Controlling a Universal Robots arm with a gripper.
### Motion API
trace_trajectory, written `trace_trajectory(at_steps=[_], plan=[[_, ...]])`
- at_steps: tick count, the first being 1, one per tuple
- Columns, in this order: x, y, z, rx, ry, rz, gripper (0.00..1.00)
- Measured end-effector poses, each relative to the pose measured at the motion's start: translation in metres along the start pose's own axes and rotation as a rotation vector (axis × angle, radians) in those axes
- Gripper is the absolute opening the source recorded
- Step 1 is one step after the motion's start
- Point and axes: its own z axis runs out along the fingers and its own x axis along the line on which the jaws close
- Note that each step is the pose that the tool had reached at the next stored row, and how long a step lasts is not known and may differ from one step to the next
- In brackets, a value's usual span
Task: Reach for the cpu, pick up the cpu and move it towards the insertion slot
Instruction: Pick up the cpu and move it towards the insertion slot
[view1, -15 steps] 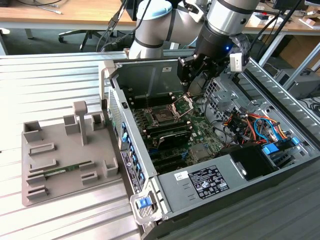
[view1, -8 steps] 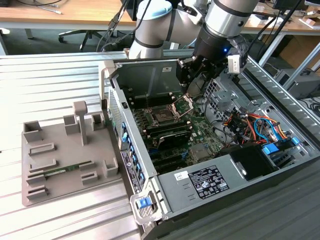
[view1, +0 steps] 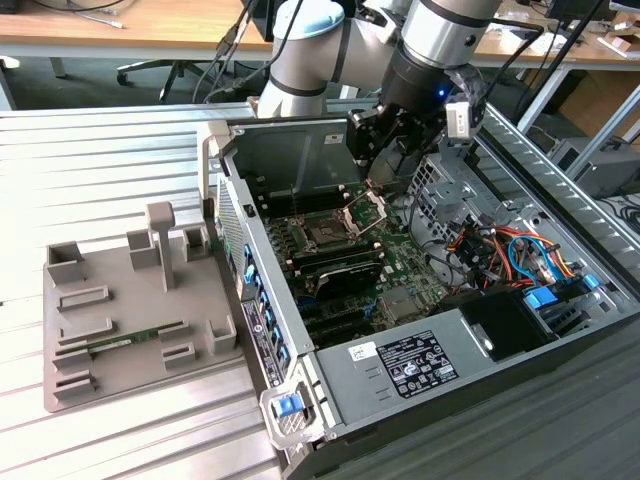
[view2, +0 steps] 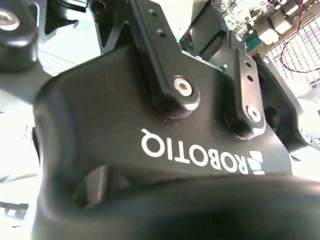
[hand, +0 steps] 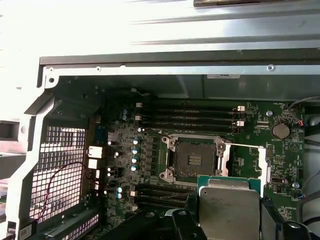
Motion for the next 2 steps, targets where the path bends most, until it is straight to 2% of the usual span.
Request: trace_trajectory(at_steps=[2], plan=[[-0.0001,0.0000,0.0000,0.0000,0.0000,0.000,0.55]])
